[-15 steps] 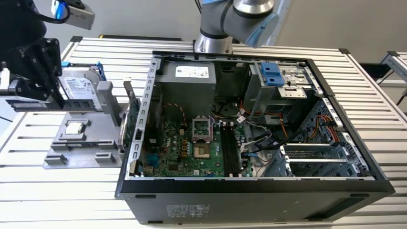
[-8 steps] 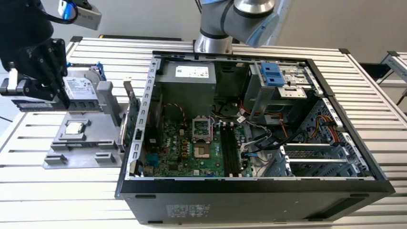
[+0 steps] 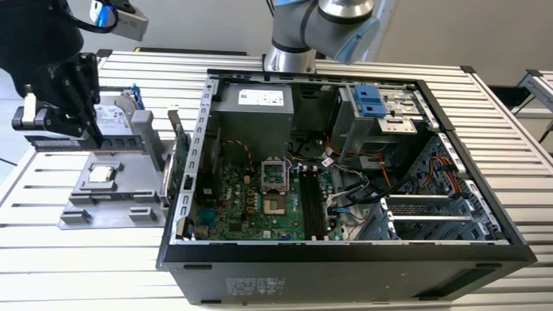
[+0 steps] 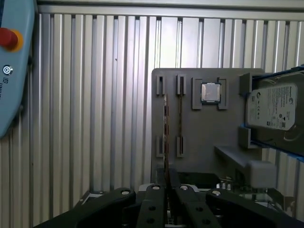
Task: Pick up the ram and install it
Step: 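Pick up the ram and move it above insertion slot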
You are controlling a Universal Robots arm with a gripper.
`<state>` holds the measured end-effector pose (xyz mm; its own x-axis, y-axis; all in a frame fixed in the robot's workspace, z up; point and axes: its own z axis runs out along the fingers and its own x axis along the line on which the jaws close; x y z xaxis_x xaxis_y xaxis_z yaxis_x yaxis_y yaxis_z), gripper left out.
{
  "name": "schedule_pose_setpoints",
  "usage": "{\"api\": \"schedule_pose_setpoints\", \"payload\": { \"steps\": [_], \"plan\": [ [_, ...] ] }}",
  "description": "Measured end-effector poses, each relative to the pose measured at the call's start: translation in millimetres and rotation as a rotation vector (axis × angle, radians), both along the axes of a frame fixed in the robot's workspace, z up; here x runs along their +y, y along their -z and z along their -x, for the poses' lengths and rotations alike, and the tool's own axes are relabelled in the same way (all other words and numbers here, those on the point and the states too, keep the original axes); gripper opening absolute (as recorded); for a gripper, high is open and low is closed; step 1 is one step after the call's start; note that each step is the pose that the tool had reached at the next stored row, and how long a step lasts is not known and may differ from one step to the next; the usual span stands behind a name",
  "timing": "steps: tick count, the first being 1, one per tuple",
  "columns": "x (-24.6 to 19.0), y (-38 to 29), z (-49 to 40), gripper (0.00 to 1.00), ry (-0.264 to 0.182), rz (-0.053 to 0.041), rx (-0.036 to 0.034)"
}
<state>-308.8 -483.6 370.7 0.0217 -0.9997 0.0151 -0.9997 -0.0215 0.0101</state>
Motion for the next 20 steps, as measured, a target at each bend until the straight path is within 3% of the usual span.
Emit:
{"api": "schedule_pose_setpoints", "payload": {
  "steps": [20],
  "plan": [
    [0.0,0.0,-16.8,0.00,0.000,0.0000,0.0000]
  ]
}}
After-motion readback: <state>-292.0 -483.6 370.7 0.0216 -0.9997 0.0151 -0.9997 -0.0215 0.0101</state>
